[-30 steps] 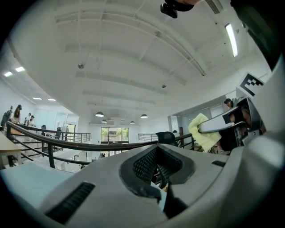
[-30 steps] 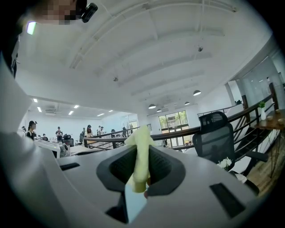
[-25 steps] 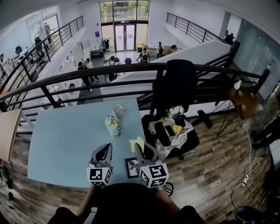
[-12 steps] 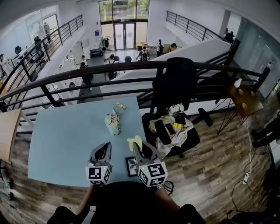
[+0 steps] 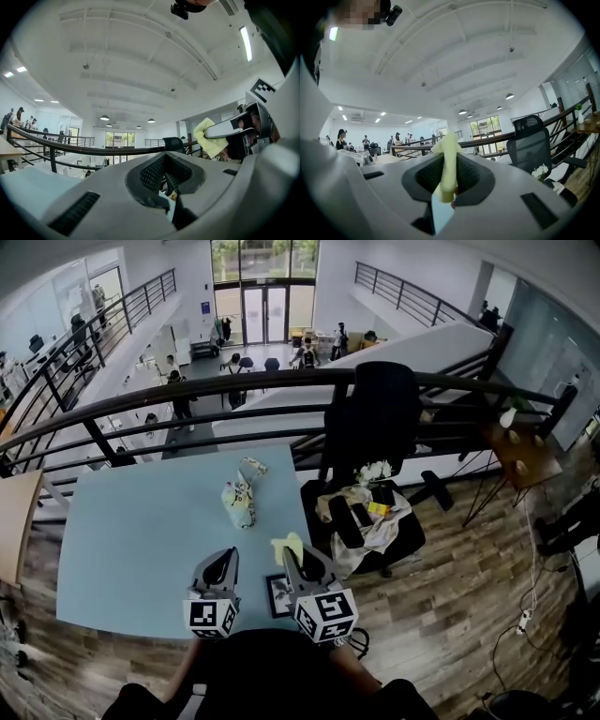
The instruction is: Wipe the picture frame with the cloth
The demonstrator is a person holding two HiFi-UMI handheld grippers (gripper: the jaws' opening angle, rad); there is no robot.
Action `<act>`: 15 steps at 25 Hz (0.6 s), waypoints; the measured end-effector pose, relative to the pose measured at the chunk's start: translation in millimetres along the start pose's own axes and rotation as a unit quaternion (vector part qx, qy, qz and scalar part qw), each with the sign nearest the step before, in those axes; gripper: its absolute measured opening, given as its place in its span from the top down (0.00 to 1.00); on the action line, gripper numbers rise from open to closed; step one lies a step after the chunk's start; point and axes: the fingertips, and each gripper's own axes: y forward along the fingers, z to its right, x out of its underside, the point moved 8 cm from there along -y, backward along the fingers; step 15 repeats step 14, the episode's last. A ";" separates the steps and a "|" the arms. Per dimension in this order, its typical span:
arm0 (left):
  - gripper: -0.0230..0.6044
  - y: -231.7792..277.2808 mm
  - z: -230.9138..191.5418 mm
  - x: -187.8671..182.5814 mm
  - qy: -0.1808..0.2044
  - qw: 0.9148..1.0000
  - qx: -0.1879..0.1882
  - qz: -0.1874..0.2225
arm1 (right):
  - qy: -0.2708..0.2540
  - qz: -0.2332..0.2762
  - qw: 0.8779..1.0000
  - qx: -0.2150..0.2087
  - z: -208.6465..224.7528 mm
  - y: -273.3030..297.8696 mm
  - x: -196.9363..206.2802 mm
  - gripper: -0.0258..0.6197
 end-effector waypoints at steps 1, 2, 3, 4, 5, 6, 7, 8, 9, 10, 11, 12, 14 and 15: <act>0.97 -0.4 0.8 0.5 0.000 1.000 0.001 -0.001 | -0.001 -0.001 1.000 0.001 0.2 -1.1 0.0 0.87; 0.97 -0.8 1.5 1.0 0.000 1.000 0.001 0.000 | -0.001 -0.001 1.000 0.001 0.5 -2.1 -0.1 0.87; 0.97 -1.1 1.7 1.2 0.000 1.000 0.000 0.000 | -0.002 -0.001 1.000 0.002 0.8 -2.8 -0.2 0.87; 0.97 -1.5 1.5 1.1 0.000 1.000 0.000 0.001 | -0.002 -0.001 1.000 0.002 0.6 -3.2 -0.3 0.87; 0.97 -2.1 0.9 0.8 -0.001 1.000 -0.001 0.000 | -0.003 -0.001 1.000 0.003 0.0 -3.4 -0.4 0.87; 0.97 -2.7 0.5 0.6 -0.002 1.000 -0.001 -0.001 | -0.003 -0.001 1.000 0.003 -1.1 -3.5 -0.4 0.87; 0.97 -3.4 0.3 0.8 -0.003 1.000 0.000 -0.001 | -0.004 -0.001 1.000 0.004 -2.2 -3.9 -0.2 0.87; 0.97 -3.9 0.5 1.5 -0.004 1.000 0.001 0.000 | -0.004 -0.001 1.000 0.004 -3.1 -4.4 0.1 0.87; 0.97 -4.5 1.0 2.4 -0.005 1.000 0.001 0.001 | -0.005 -0.001 1.000 0.003 -3.9 -5.1 0.3 0.87; 0.97 -5.0 1.8 3.1 -0.005 1.000 0.002 0.001 | -0.006 0.000 1.000 0.003 -4.4 -5.9 0.4 0.87; 0.97 -5.3 2.7 3.2 -0.005 1.000 0.003 0.000 | -0.007 0.000 1.000 0.003 -4.9 -6.6 0.2 0.87; 0.97 -5.4 3.5 2.6 -0.005 1.000 0.004 0.000 | -0.008 0.001 1.000 0.004 -5.2 -7.2 -0.1 0.87; 0.97 -5.3 4.9 0.8 -0.002 1.000 0.007 0.000 | -0.010 0.004 1.000 0.004 -5.8 -8.2 -1.3 0.87; 0.97 -5.3 4.9 0.8 -0.002 1.000 0.007 0.000 | -0.010 0.004 1.000 0.004 -5.8 -8.2 -1.3 0.87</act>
